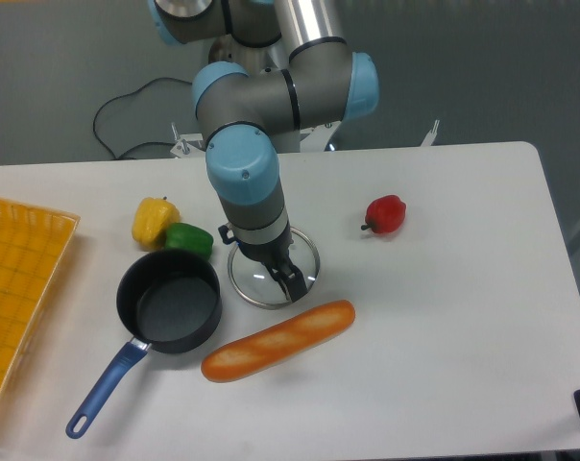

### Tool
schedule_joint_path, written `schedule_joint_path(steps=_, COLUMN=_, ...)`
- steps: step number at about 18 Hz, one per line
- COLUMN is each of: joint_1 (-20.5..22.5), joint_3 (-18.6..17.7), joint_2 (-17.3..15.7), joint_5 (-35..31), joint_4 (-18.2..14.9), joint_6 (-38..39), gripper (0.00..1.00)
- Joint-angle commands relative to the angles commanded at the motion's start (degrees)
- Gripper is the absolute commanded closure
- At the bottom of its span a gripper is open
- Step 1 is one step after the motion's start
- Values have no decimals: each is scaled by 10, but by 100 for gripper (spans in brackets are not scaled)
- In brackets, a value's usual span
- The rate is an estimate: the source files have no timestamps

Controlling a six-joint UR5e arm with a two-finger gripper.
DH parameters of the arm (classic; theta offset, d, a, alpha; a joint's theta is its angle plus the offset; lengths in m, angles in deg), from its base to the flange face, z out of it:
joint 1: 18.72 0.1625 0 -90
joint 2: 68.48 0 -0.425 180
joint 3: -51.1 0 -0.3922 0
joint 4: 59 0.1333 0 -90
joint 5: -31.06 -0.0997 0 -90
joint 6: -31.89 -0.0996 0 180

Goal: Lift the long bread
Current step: 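Move the gripper over the end of the orange bread loaf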

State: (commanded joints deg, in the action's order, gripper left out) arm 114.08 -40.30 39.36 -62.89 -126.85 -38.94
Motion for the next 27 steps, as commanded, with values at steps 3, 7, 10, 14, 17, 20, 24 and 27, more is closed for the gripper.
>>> schedule_joint_path(steps=3, joint_1=4, joint_3=3, joint_2=-7, joint_5=2, joint_4=1, joint_6=-1, gripper=0)
schedule_joint_path(steps=7, joint_1=9, joint_3=9, joint_2=-7, joint_5=14, joint_4=8, joint_6=0, gripper=0)
schedule_joint_path(steps=10, joint_1=34, joint_3=-8, joint_2=9, joint_5=18, joint_4=50, joint_6=7, gripper=0)
schedule_joint_path(steps=14, joint_1=60, joint_3=1, joint_2=7, joint_5=22, joint_4=91, joint_6=4, gripper=0)
schedule_joint_path(steps=17, joint_1=98, joint_3=-5, joint_2=4, joint_5=107, joint_4=91, joint_6=-1, gripper=0)
schedule_joint_path(steps=20, joint_1=127, joint_3=-13, joint_2=-3, joint_5=177, joint_4=91, joint_6=0, gripper=0)
schedule_joint_path(steps=24, joint_1=122, joint_3=-18, joint_2=0, joint_5=181, joint_4=92, joint_6=5, gripper=0)
schedule_joint_path(steps=27, joint_1=119, joint_3=-33, joint_2=4, joint_5=175, joint_4=95, joint_6=4, gripper=0)
